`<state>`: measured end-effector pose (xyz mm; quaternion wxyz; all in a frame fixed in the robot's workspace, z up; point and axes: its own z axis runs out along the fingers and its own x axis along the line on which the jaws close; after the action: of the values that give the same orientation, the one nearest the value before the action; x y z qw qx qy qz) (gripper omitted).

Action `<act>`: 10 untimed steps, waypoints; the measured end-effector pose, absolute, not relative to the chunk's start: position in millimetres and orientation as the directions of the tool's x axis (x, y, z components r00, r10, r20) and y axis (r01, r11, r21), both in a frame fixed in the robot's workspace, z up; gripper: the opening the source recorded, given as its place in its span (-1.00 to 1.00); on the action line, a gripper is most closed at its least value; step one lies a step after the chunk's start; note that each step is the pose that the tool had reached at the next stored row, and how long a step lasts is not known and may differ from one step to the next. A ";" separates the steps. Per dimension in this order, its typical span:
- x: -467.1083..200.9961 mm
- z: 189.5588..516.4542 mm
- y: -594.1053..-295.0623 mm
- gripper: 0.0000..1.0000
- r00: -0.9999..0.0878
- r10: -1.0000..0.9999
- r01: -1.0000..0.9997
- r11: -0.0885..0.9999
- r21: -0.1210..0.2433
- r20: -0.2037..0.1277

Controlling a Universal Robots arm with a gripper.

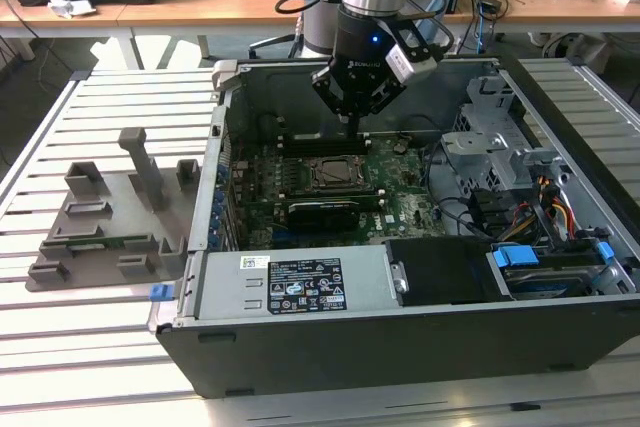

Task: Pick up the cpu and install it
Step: 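Install the second cpu locking lever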

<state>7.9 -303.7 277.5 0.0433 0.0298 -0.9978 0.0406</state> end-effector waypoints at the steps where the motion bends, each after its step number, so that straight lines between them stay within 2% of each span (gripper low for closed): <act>1: 7.9 277.6 -303.7 -0.79 -0.994 -0.056 -0.063 0.995 -0.078 0.089; 4: 7.9 277.6 -306.3 -0.79 -0.994 -0.057 -0.063 0.996 -0.068 0.088; 6: 7.9 277.5 -313.7 -0.79 -0.994 -0.059 -0.063 0.997 -0.044 0.087; 10: 7.9 277.5 -320.5 -0.79 -0.994 -0.059 -0.063 0.997 -0.042 0.087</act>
<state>7.9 -320.5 277.5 0.0427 0.0306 -0.9984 0.0222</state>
